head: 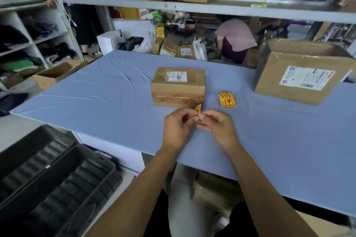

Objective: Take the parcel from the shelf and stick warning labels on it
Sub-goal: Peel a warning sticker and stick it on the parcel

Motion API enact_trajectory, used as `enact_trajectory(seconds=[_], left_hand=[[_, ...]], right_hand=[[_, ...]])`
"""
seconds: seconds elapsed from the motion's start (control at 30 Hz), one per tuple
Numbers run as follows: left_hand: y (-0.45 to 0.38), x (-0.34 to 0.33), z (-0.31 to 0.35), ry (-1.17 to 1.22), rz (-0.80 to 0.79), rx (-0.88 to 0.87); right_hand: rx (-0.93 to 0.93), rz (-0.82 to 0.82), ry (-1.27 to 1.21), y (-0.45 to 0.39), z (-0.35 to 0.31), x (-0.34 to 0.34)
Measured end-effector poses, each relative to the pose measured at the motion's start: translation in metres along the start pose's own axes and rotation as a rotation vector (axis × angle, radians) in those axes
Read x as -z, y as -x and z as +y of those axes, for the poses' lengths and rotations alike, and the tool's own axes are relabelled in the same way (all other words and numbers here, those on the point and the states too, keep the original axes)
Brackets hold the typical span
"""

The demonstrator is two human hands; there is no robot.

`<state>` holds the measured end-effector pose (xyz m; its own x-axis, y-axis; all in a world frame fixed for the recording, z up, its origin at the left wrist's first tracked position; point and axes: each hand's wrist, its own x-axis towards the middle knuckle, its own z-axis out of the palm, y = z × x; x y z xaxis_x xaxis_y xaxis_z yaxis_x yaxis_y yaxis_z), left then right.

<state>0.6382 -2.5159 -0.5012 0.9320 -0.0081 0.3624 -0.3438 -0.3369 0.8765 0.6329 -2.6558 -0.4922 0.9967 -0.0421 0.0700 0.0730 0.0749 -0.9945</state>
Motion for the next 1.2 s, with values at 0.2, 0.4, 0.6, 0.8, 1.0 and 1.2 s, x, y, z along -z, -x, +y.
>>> enact_trajectory(seconds=[0.2,0.4,0.6,0.8,1.0,1.2], left_hand=[[0.0008,0.0008,0.0016,0.104,0.019,0.089],[0.0013,0.0008,0.0037,0.102,0.020,0.099],[0.0019,0.0016,0.0035,0.075,0.016,0.089],[0.0018,0.0018,0.0039,0.062,0.019,0.087],[0.0026,0.0015,0.0049,0.042,0.015,0.074],[0.0031,0.0015,0.0039,0.014,0.020,0.053]], right_hand=[[0.004,-0.030,0.007,0.0018,-0.0003,0.0005],[0.005,-0.045,0.010,0.0021,-0.0001,0.0008],[0.018,-0.056,0.038,0.0034,-0.0003,0.0011],[0.022,-0.068,0.069,0.0024,0.0016,0.0024],[0.032,-0.047,0.103,0.0019,0.0021,0.0015],[0.036,-0.035,0.125,0.0034,0.0005,0.0015]])
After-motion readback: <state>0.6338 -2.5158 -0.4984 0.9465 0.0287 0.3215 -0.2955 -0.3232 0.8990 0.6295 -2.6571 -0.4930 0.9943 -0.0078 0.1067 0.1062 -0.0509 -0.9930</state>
